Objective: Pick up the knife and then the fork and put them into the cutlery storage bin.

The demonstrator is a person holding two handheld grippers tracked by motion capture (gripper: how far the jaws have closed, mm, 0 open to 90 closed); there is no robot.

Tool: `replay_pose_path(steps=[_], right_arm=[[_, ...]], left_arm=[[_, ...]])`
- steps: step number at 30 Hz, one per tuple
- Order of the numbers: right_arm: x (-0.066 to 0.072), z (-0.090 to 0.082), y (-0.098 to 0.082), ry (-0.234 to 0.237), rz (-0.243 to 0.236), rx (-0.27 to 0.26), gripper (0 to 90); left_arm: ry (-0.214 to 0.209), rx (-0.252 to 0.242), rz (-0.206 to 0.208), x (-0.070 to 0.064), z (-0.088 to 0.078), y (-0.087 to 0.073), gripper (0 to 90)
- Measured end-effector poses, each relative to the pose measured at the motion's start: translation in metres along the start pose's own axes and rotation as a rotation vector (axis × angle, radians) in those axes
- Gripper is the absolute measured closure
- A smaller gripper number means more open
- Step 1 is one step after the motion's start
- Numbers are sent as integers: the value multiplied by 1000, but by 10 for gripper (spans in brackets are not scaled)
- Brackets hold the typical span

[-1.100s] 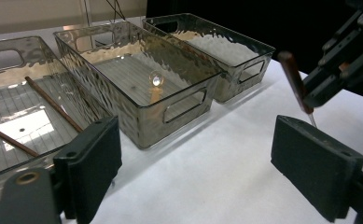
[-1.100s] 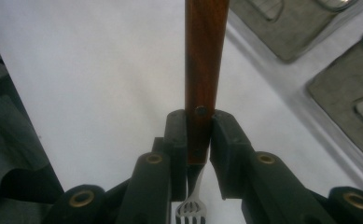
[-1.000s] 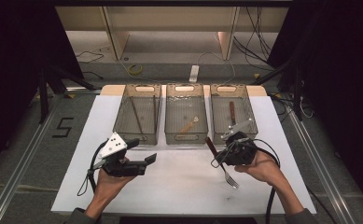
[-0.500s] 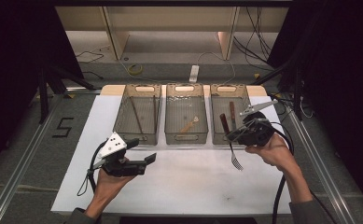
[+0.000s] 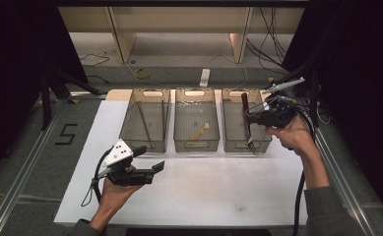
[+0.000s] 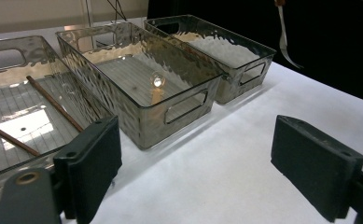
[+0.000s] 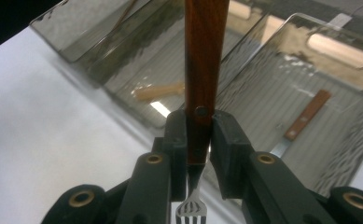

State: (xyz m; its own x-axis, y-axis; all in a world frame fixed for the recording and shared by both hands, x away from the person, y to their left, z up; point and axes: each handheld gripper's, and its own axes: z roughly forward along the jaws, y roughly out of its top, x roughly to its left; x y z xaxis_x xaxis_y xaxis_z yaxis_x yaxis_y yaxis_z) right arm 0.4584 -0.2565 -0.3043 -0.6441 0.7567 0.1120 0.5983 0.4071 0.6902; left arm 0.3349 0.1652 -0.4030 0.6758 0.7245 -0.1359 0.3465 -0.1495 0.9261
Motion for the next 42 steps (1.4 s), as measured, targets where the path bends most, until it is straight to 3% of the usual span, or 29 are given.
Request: replay_pose_path(steps=[10, 18, 33, 42], right_arm=[[-20, -2, 27, -47, 42, -37, 773], [-35, 12, 38, -73, 91, -34, 773], [-67, 39, 24, -85, 178, -49, 773], [-75, 57, 8, -94, 210, -30, 773]], left_arm=[[0, -2, -3, 0, -1, 0, 157], [-2, -4, -3, 0, -1, 0, 157], [-3, -4, -4, 0, -2, 0, 157], [-3, -5, -4, 0, -2, 0, 157]])
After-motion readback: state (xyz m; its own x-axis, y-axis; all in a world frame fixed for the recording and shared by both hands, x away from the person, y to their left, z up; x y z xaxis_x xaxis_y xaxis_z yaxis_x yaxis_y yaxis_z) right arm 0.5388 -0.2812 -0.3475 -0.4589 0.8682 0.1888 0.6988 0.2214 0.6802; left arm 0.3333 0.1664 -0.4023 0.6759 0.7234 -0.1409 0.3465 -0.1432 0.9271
